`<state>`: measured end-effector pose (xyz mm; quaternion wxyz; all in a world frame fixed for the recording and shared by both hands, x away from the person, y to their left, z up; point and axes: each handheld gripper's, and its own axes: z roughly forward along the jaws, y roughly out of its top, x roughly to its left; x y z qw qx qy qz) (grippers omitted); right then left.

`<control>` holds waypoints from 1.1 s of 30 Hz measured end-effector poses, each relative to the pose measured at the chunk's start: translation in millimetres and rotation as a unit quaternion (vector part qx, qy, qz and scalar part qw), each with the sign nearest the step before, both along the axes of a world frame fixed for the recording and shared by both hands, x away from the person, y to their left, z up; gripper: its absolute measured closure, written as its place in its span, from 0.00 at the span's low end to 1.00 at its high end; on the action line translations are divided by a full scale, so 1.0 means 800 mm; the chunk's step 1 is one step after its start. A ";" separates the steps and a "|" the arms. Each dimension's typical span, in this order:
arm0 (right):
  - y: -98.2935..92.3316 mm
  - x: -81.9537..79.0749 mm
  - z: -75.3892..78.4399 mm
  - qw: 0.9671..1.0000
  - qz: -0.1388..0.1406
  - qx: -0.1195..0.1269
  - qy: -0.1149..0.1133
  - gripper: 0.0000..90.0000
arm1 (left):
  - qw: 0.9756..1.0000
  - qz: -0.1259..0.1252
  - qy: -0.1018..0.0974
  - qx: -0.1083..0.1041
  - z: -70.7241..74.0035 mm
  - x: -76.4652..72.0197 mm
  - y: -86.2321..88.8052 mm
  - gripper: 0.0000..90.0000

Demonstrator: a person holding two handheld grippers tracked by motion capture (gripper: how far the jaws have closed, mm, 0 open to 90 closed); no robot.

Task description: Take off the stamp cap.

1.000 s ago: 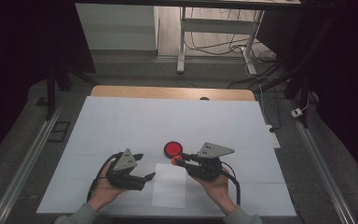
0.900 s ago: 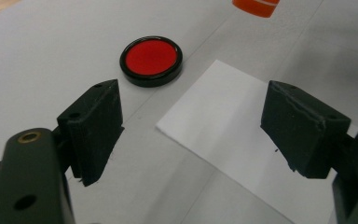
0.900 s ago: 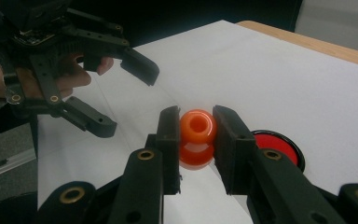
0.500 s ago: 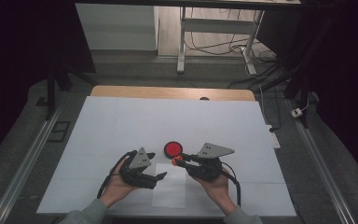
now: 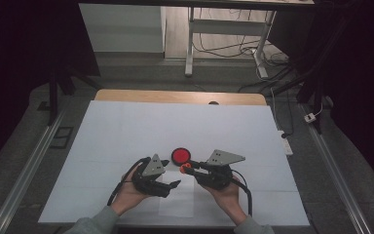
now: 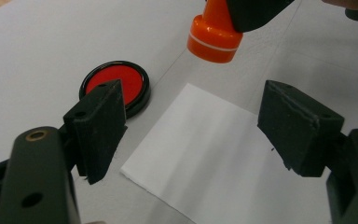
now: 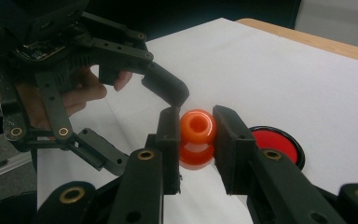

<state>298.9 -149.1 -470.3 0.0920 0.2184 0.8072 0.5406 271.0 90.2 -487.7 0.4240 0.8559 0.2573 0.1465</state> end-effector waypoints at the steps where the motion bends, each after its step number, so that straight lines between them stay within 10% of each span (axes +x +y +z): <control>1: 0.000 0.000 0.000 1.000 0.000 0.000 0.001 0.80 | 1.000 -0.001 0.000 0.001 0.000 0.000 -0.001 0.26; 33: 0.001 -0.002 -0.002 1.000 -0.001 0.001 0.004 0.80 | 0.999 -0.014 -0.030 0.031 0.004 0.004 -0.034 0.39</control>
